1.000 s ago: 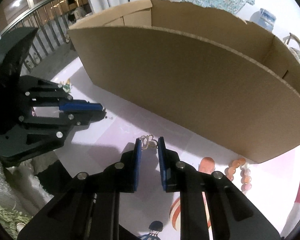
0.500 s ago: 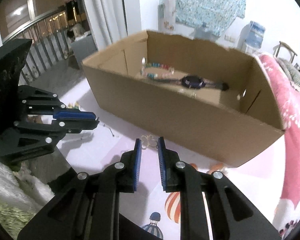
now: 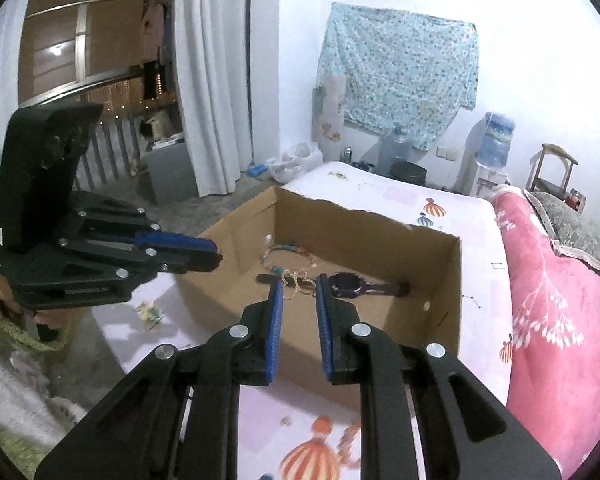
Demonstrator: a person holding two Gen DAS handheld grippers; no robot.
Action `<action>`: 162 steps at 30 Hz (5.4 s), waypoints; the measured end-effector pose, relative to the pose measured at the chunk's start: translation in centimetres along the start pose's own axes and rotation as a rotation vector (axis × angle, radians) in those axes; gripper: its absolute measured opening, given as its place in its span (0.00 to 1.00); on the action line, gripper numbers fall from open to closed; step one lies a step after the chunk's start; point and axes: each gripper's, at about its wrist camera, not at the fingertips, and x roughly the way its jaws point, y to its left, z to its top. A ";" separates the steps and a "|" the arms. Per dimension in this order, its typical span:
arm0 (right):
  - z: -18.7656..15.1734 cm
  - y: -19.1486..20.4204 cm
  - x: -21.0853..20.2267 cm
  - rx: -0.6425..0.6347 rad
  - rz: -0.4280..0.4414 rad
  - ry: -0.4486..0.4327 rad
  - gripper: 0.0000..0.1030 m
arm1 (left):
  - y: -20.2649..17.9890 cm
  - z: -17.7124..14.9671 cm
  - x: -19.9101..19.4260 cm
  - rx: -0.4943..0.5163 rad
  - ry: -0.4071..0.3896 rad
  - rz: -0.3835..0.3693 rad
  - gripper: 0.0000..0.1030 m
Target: Organize jewelry
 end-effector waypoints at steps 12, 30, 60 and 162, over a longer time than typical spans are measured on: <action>0.1 -4.2 8.8 0.073 0.041 0.190 0.17 | 5.0 0.2 10.5 -0.186 0.252 -0.034 0.07; -0.4 -6.4 4.5 0.173 -0.019 0.096 0.32 | 5.9 0.8 8.6 -0.239 0.173 -0.031 0.09; -13.8 -1.9 1.3 0.478 0.035 0.304 0.58 | -2.1 -9.9 5.4 -0.012 0.329 0.079 0.82; -13.9 -1.9 6.4 0.239 -0.234 0.413 0.10 | 0.3 -11.5 8.9 -0.131 0.425 0.204 0.93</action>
